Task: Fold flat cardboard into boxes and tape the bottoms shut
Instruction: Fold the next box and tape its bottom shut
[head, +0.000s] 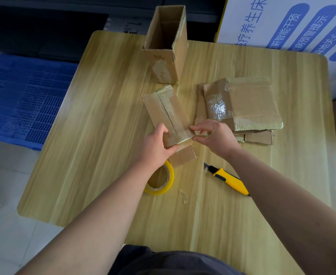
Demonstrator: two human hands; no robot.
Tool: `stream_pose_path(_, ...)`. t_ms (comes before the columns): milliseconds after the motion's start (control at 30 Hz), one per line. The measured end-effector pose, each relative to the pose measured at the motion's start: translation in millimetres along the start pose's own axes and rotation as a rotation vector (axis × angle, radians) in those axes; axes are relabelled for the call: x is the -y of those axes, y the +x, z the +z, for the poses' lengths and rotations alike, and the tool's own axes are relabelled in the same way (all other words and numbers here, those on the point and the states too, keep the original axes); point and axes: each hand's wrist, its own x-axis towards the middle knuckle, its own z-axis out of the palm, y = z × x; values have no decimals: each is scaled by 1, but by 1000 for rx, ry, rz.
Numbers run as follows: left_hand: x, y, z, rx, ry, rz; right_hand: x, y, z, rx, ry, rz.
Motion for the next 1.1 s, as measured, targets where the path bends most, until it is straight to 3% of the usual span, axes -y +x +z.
stream_pose_path(267,35,6,-21,327,-61,149,2,7,-11,66,40,-4)
stream_pose_path(767,35,-10,7,-15,-4,161,0,-12,29,-228,65,4)
stream_pose_path(933,28,-8,0,61,-46,108,4,-12,29,-155,9,22)
stream_pose_path(1033,37,-16,-4,27,-193,-39,13,-10,18,-122,56,38)
stream_pose_path(1100,44,-23,-2,54,-60,-112,23,-3,14,-167,163,68)
